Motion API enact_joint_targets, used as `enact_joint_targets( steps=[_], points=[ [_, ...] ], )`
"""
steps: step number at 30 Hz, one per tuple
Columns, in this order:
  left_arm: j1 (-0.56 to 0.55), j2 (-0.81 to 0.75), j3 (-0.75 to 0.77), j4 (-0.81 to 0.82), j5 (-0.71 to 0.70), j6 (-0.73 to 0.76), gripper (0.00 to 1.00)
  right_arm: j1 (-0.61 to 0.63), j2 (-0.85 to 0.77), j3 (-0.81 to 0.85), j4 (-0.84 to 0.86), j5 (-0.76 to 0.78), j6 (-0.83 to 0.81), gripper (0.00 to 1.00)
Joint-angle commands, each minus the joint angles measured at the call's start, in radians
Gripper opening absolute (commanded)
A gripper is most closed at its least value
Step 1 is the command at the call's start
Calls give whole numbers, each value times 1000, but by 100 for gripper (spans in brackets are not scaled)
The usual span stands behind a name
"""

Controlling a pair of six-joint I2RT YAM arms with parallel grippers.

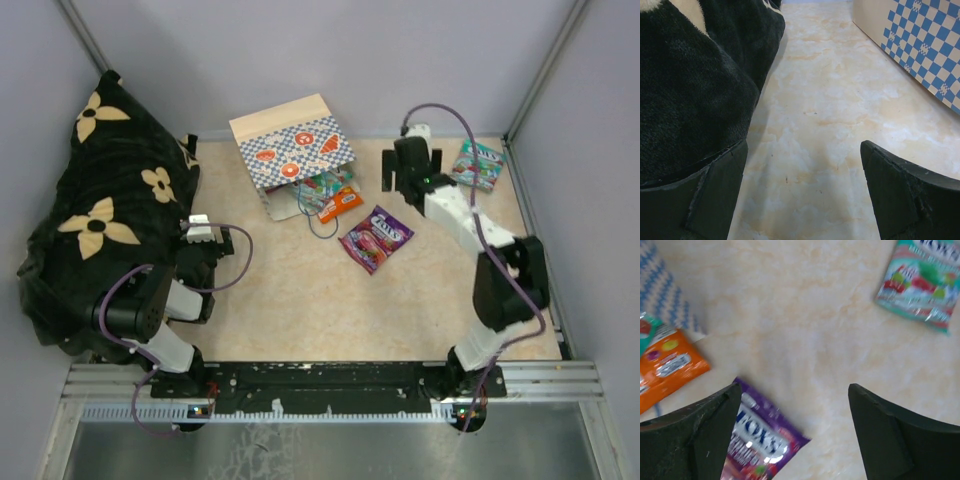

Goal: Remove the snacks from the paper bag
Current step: Adjust the snack at the center of the board.

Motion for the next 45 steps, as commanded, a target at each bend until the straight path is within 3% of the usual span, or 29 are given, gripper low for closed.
enact_joint_targets(
  steps=[1, 4, 12, 17, 21, 26, 29, 32, 34, 37, 41, 45],
  points=[
    [6, 6, 8, 24, 12, -11, 100, 89, -275, -377, 341, -43, 599, 86],
    [6, 6, 9, 25, 11, -11, 100, 182, -213, -417, 288, 114, 708, 89],
    [6, 7, 10, 25, 12, -11, 100, 196, -18, -473, 332, 68, 935, 89],
    [6, 7, 9, 25, 11, -12, 100, 200, 12, -487, 327, 64, 905, 89],
    [6, 6, 9, 24, 12, -11, 100, 196, 33, -492, 362, 58, 713, 92],
    [6, 7, 9, 25, 12, -11, 100, 139, 68, -493, 488, -220, 324, 95],
    [6, 7, 9, 25, 12, -11, 100, 62, 106, -421, 453, -413, 120, 96],
    [6, 7, 10, 25, 12, -12, 100, -41, 127, -317, 412, -682, 102, 95],
    [6, 7, 9, 25, 11, -11, 100, -69, 104, -267, 412, -764, 120, 94],
    [6, 7, 10, 25, 12, -11, 100, -48, 33, -214, 385, -677, 153, 95],
    [6, 7, 9, 25, 12, -11, 100, 80, -82, -257, 344, -291, 207, 99],
    [6, 7, 9, 25, 11, -10, 100, 222, -173, -391, 378, -31, 311, 99]
  ],
)
